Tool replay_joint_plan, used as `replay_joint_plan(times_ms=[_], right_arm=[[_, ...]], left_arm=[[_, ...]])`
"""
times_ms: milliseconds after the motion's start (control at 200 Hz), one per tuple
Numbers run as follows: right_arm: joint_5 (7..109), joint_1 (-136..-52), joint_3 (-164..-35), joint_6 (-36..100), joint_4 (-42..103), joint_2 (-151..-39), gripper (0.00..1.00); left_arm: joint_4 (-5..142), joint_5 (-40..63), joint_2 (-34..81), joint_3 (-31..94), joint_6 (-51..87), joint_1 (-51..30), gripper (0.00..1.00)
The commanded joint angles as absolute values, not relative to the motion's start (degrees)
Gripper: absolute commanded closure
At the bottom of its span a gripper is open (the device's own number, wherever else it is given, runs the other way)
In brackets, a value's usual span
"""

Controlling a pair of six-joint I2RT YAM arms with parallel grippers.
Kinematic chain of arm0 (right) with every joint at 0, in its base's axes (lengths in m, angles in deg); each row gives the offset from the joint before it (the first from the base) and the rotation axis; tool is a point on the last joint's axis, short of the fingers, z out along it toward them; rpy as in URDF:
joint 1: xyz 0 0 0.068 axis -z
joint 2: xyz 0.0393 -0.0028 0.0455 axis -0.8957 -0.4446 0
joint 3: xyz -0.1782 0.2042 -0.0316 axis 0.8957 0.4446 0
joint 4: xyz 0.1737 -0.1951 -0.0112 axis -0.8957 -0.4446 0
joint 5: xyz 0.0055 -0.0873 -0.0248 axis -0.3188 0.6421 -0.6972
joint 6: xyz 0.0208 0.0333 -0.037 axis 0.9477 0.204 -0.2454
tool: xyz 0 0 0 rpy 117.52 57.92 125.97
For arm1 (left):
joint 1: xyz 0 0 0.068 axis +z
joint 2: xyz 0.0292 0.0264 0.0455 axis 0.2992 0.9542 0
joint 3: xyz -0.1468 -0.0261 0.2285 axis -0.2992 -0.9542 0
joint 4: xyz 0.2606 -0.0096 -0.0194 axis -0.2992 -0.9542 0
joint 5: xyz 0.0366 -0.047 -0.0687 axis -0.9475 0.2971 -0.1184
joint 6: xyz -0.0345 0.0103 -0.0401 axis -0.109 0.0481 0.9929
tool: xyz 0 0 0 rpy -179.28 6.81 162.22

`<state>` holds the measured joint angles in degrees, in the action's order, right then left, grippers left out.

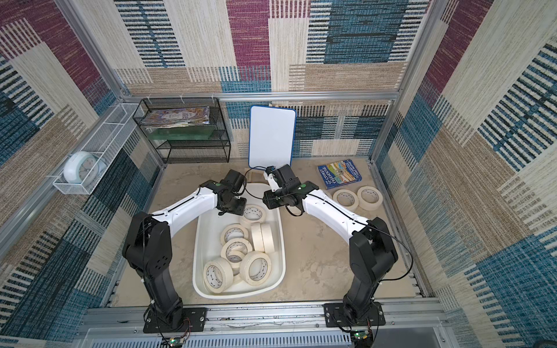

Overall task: Take out the art tape in the storage box
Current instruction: Pick up the art tape from the storage box.

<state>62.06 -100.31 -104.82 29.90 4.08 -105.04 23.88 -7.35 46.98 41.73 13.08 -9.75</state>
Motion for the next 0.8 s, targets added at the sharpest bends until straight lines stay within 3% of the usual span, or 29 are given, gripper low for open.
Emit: replay_joint_plan(times_ms=[0, 160, 265, 310, 451, 531, 796], right_arm=[[63.02, -100.34, -104.97, 30.18, 4.35, -104.45, 0.60], [64.07, -100.35, -103.99, 30.06, 4.24, -103.82, 0.60], [64.79, -100.36, -103.42, 30.03, 4.35, -103.42, 0.60], [65.05, -100.34, -103.28, 29.91, 4.31, -103.28, 0.60], [66.10, -100.34, -103.07, 29.52, 3.72, -102.89, 0.59], [65.74, -100.34, -102.98, 29.35, 3.59, -102.67, 0.60], [63.41, -101.46, -105.21, 29.69, 3.98, -105.29, 0.58]], left_arm=[[23.60, -5.80, 48.68, 42.36, 12.73, -9.75, 0.29], [24.40, -4.23, 51.78, 43.97, 12.76, -9.75, 0.24], [24.42, -3.71, 53.59, 44.34, 12.75, -9.75, 0.33], [24.42, -3.49, 54.20, 44.33, 12.89, -9.75, 0.40], [24.13, -3.02, 54.72, 44.16, 12.68, -9.75, 0.79], [23.42, -4.93, 53.45, 44.14, 12.33, -9.75, 0.93], [21.05, -10.42, 44.30, 45.22, 11.70, -9.91, 0.95]])
